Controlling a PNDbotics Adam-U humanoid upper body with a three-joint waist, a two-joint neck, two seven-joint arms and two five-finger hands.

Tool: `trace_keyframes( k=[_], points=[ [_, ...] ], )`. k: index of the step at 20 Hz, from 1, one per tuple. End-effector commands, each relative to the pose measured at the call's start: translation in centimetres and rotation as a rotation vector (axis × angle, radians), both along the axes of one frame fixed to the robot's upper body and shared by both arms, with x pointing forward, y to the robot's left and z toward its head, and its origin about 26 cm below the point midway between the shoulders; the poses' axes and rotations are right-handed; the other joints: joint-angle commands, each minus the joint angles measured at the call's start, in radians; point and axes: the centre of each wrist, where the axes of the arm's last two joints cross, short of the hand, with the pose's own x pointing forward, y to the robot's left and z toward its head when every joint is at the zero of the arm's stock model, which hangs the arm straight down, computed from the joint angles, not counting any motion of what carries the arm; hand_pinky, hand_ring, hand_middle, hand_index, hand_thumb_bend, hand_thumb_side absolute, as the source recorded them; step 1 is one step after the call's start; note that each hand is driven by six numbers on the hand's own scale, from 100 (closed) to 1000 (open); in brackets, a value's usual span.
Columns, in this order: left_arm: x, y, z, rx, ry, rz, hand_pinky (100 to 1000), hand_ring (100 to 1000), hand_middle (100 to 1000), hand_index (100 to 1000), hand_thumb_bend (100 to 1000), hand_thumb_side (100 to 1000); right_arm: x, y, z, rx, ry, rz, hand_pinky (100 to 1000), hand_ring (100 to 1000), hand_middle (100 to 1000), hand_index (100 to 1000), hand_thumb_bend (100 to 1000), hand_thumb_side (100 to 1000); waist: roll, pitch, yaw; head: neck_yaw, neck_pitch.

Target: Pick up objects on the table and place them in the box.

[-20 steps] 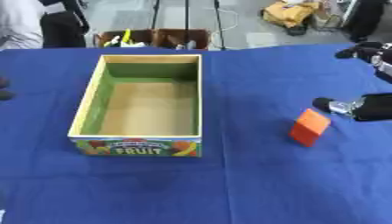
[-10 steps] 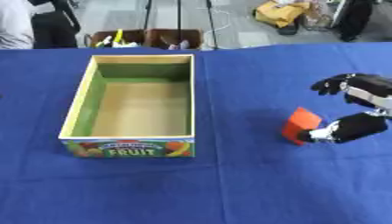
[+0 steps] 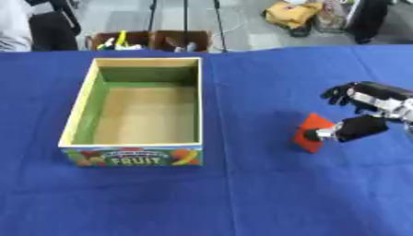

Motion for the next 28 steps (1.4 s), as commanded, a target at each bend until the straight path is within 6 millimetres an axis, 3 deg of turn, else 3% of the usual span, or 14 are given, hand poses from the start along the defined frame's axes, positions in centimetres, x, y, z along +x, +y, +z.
trace_keyframes(
  k=[1, 17, 28],
  points=[
    [-0.3, 0.0, 0.9, 0.011, -0.034, -0.003, 584, 619, 567, 654, 100, 898, 0.5, -0.4, 0.5, -0.006, -0.022, -0.032, 707, 848, 802, 928, 583, 674, -0.004, -0.015, 0.001, -0.004, 0.001],
    [-0.3, 0.0, 0.9, 0.009, -0.033, -0.003, 583, 620, 568, 654, 100, 897, 1.7, -0.6, -1.6, -0.016, 0.046, -0.046, 688, 831, 746, 853, 568, 647, -0.006, -0.012, 0.004, -0.004, -0.002],
    [-0.3, -0.1, 0.8, 0.011, -0.029, -0.005, 583, 622, 570, 654, 100, 899, 1.6, -0.4, -1.7, -0.048, 0.018, -0.054, 647, 788, 610, 759, 522, 669, -0.006, -0.016, 0.002, -0.006, -0.006]
  ],
)
